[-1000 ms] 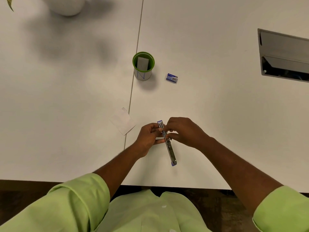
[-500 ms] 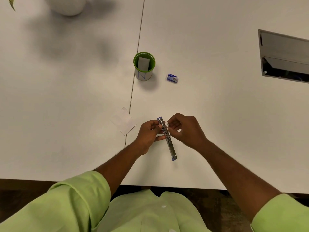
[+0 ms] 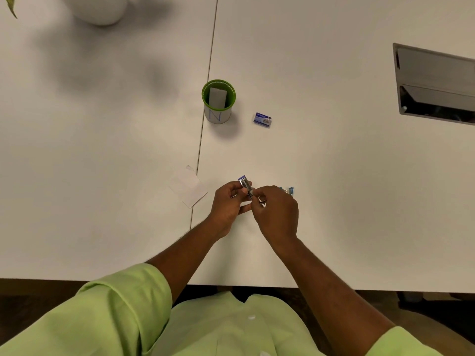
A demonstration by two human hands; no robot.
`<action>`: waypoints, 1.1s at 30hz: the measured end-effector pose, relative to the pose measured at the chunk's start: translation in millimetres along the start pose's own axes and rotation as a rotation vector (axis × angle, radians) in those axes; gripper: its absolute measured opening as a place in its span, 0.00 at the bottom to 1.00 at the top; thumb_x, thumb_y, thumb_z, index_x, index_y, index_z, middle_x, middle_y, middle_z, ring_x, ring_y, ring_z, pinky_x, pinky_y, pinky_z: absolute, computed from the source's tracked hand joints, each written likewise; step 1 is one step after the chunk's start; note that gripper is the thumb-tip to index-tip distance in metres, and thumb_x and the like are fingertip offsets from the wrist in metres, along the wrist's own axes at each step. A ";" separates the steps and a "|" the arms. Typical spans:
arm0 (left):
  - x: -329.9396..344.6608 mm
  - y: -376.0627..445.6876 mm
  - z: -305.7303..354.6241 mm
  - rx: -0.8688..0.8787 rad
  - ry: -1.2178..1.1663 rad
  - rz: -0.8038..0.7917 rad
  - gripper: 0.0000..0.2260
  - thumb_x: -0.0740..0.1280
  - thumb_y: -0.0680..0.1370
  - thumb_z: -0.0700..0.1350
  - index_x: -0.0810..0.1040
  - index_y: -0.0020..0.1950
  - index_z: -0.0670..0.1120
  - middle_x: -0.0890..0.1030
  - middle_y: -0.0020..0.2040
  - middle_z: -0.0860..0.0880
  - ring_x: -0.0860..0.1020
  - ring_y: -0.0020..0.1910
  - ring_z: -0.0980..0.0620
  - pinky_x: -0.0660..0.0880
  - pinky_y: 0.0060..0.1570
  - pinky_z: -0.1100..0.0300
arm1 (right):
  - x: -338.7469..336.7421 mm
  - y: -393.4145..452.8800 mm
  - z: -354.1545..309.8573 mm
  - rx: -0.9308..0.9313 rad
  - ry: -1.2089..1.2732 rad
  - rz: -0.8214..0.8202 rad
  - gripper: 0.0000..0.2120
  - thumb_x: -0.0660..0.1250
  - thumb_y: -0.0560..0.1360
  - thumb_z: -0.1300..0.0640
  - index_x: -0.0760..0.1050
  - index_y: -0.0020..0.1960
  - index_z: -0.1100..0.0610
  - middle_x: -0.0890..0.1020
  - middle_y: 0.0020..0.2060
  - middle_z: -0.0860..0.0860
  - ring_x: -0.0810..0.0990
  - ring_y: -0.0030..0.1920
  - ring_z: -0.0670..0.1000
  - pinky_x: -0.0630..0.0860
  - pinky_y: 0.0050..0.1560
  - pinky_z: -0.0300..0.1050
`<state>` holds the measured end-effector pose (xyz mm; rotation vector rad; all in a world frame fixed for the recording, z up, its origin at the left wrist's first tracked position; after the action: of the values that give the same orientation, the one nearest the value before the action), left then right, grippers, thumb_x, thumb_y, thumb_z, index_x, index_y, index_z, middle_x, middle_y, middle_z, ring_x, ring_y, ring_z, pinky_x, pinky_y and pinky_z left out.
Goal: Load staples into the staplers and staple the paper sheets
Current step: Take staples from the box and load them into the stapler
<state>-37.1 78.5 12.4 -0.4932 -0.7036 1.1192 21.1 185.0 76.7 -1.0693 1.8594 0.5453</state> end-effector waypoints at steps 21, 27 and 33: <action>-3.4 -3.7 -4.9 -0.025 -0.060 -0.027 0.09 0.64 0.83 0.37 0.82 0.57 0.46 0.87 0.50 0.47 0.86 0.48 0.51 0.81 0.42 0.60 | -3.7 -5.2 0.4 -0.028 -0.011 -0.043 0.06 0.70 0.77 0.54 0.85 0.51 0.52 0.86 0.44 0.46 0.82 0.42 0.47 0.77 0.43 0.43; -1.7 -4.2 -6.0 -0.046 -0.046 -0.051 0.10 0.64 0.83 0.36 0.80 0.62 0.40 0.86 0.54 0.42 0.86 0.50 0.48 0.83 0.44 0.56 | -10.6 1.3 -1.0 -0.049 0.025 -0.099 0.11 0.67 0.77 0.58 0.82 0.56 0.49 0.85 0.49 0.45 0.83 0.46 0.48 0.80 0.48 0.50; -2.5 -5.8 -10.0 -0.067 -0.015 -0.076 0.09 0.67 0.81 0.35 0.79 0.61 0.38 0.84 0.54 0.39 0.85 0.47 0.49 0.83 0.43 0.56 | -7.5 7.8 -6.6 -0.177 -0.176 -0.363 0.14 0.69 0.73 0.62 0.83 0.55 0.47 0.80 0.46 0.46 0.81 0.44 0.51 0.79 0.43 0.49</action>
<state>-26.8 73.9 8.8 -0.5114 -0.7696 1.0314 13.0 187.8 86.0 -1.3927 1.4407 0.5746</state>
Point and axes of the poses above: each hand's wrist, its own y-axis towards the middle knuckle, its own x-axis out of the palm, z = x × y, the point moved 4 cm from there along y, towards the middle knuckle
